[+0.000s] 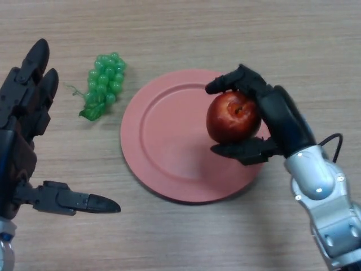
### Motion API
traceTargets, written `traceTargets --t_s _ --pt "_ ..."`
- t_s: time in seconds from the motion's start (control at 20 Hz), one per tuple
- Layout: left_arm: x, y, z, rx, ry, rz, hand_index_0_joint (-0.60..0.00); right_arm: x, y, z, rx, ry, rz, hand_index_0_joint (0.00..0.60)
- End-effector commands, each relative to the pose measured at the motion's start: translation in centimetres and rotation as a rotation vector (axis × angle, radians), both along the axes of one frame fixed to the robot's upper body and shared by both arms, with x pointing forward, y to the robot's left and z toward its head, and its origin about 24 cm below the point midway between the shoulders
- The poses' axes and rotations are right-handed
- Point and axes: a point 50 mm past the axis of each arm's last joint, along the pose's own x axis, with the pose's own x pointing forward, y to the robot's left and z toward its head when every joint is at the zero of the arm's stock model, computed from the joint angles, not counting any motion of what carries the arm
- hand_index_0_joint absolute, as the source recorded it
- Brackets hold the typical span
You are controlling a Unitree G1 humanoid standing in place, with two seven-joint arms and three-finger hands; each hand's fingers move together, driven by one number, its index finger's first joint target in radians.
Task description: Pick up the red apple and place it on the plate
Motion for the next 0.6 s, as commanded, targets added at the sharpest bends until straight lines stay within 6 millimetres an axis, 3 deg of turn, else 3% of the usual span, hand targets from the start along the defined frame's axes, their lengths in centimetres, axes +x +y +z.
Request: traceTargets --t_s 0.05,0.4,0.5,0.55,0.6 --pt "-1.4 0.8 3.1 0.005 -0.234 -0.001 0.000 0.9 0.9 3.7 0.140 -0.217 0.030 0.600" --pt "-1.8 0.8 2.9 0.008 -0.218 0.010 0.000 1.8 1.5 1.0 0.073 -0.100 0.051 0.600" --pt "-1.8 0.8 3.0 0.008 -0.218 0.009 0.000 1.8 1.4 0.9 0.066 -0.100 0.051 0.400" --pt "-1.8 0.7 3.0 0.010 -0.218 0.009 0.000 1.9 1.3 0.9 0.054 -0.103 0.048 0.251" --pt "-1.8 0.6 2.9 0.011 -0.218 0.008 0.000 2.1 1.2 0.9 0.045 -0.106 0.045 0.151"
